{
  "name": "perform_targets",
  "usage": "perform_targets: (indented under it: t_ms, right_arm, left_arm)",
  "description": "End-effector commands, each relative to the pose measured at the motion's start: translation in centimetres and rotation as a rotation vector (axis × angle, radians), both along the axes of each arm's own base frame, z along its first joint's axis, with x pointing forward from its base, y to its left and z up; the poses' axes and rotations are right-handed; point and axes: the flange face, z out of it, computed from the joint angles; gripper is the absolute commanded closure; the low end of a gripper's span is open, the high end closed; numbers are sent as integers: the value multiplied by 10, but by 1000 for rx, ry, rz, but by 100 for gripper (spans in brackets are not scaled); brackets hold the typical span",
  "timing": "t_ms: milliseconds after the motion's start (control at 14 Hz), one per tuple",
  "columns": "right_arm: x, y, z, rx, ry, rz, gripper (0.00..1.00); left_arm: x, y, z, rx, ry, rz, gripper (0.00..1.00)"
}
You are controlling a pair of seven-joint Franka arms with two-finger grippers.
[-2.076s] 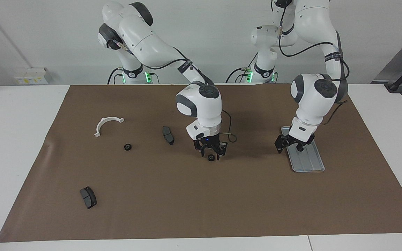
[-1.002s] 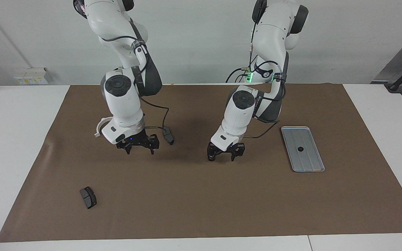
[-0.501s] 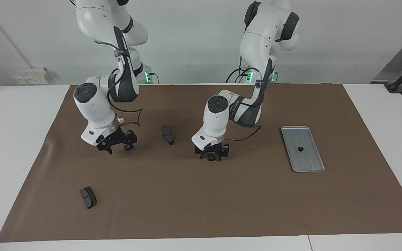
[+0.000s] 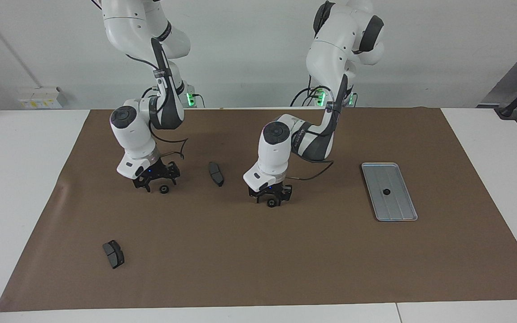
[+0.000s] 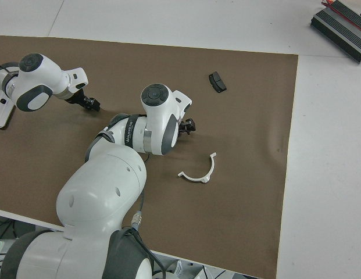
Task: Pick bearing gear from pile to tray
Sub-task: 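Place the gear on the tray while the right gripper grasps the third gear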
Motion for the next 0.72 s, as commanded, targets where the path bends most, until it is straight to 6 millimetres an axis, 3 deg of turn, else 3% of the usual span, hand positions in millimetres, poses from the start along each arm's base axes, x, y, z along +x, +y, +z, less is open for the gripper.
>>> perform_targets:
  t_ms: [0,215,501,644]
  right_arm:
    - [-12,-1,5,17,-11,19,6]
    - [-12,-1,5,17,-13,19,19]
    - [-5,0,7,17,-66,2,19]
    - [-3,3,9,19,-75,1,19]
  left_arm:
    - [-8,-4,-5,45,12,-24,32]
    - [-11,-2,-7,55,22,-28,40]
    - [-9,3,-7,59,33,-23,68]
    - [-7,5,-6,57,30,-18,73]
